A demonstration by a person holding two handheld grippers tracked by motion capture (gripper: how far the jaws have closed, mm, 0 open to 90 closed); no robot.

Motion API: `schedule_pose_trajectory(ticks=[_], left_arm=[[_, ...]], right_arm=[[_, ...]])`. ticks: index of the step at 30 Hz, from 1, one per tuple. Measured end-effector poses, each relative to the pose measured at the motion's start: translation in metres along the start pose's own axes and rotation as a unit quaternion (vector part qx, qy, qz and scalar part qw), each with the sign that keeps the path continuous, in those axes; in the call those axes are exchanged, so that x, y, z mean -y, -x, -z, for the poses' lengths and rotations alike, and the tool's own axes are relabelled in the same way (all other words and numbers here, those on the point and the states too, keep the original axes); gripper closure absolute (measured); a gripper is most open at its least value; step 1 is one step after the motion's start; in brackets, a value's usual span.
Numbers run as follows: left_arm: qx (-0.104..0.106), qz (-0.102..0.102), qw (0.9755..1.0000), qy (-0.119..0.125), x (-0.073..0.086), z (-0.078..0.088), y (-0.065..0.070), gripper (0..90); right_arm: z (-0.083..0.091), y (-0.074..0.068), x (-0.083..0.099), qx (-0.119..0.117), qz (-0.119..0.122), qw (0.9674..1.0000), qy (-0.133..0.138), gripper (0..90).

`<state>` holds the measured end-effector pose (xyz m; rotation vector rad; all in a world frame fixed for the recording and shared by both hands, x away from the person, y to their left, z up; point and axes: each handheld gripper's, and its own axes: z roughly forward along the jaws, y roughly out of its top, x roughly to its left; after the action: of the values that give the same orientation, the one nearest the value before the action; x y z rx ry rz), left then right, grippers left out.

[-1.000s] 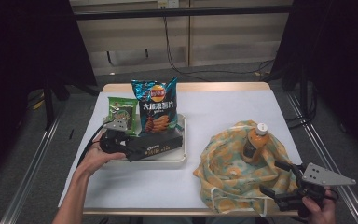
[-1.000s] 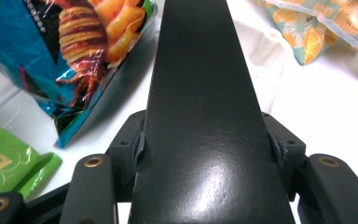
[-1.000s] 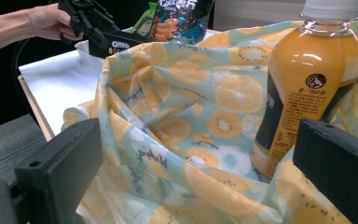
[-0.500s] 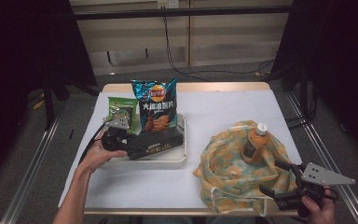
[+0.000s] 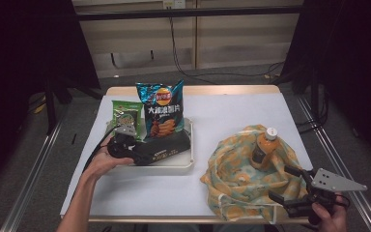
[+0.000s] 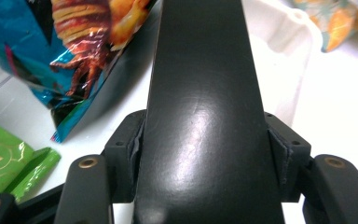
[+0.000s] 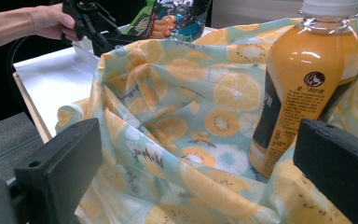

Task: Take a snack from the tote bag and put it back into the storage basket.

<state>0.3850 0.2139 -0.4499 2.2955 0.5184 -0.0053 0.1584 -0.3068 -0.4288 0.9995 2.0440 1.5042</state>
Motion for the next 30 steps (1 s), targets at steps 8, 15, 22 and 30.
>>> schedule_pose_trajectory(ticks=[8,15,22,30], left_arm=[[-0.019,0.030,0.9994,-0.004,0.003,-0.002,0.002,22.4],[-0.054,0.052,0.9970,0.021,-0.001,0.013,0.015,11.0],[-0.092,0.034,0.9932,0.064,-0.001,0.027,0.039,30.8],[-0.057,0.028,0.9967,0.051,0.009,0.015,0.054,77.3]], right_arm=[[0.000,0.000,0.000,-0.007,-0.003,1.0000,-0.001,0.9],[0.001,0.000,0.000,-0.005,-0.007,1.0000,-0.002,0.9],[0.000,0.001,0.001,-0.004,-0.009,1.0000,-0.001,1.0],[0.000,0.002,0.002,-0.006,-0.008,0.9999,-0.005,1.0]])
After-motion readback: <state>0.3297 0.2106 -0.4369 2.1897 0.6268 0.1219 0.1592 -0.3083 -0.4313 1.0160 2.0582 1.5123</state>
